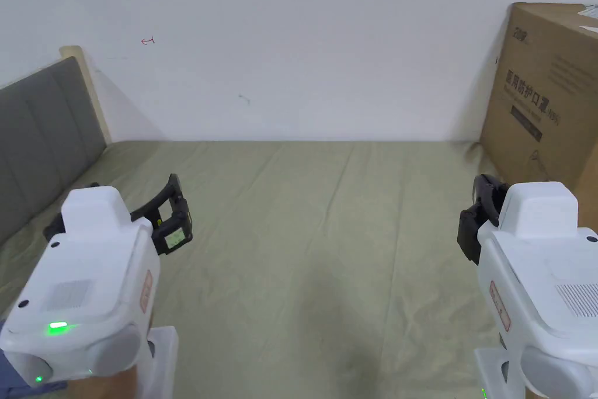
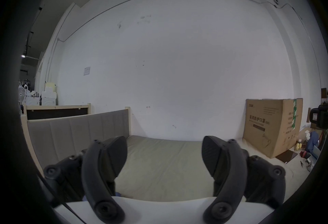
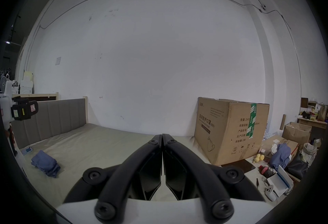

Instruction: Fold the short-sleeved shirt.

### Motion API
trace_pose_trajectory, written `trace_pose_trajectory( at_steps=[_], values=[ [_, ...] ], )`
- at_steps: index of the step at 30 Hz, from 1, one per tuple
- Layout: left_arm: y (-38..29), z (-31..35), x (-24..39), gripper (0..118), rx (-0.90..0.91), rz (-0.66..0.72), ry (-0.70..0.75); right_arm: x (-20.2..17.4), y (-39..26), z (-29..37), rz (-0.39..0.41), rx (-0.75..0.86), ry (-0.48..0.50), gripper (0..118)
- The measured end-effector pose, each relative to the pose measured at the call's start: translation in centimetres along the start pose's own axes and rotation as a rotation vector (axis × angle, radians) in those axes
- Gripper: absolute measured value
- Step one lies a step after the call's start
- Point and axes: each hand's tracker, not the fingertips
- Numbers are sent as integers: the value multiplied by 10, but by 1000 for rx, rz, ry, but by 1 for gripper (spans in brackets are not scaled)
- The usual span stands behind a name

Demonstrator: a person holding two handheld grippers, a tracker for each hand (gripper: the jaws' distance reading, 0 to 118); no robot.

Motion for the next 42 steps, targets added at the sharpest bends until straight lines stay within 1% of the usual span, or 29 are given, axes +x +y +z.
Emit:
trace_pose_trajectory(
  at_steps=[1,2,3,4,5,9,12,22,33,42],
  values=[
    [-4,2,4,68,16,-1,-12,1,0,1,3,2,-5,0],
    [-7,3,8,53,25,-1,-21,2,-1,3,4,3,-8,0],
    [-9,5,14,34,33,-10,-33,4,-1,4,4,5,-10,0],
    [-10,7,20,7,33,-21,-51,5,-1,5,3,6,-11,0],
    [-11,8,22,0,35,-22,-73,6,-3,6,2,7,-14,0],
    [-17,6,35,0,-9,-14,-136,9,-5,7,-4,3,-22,0],
    [-20,7,41,0,-4,-49,-129,9,-6,8,-5,-1,-25,0],
    [-23,8,46,0,-24,-55,-154,8,-5,11,-7,6,-27,0],
    [-22,9,44,0,-28,-57,-160,3,-4,13,24,10,-25,0],
    [-22,9,42,0,-27,-60,-155,1,-6,12,19,5,-18,0]
  ],
)
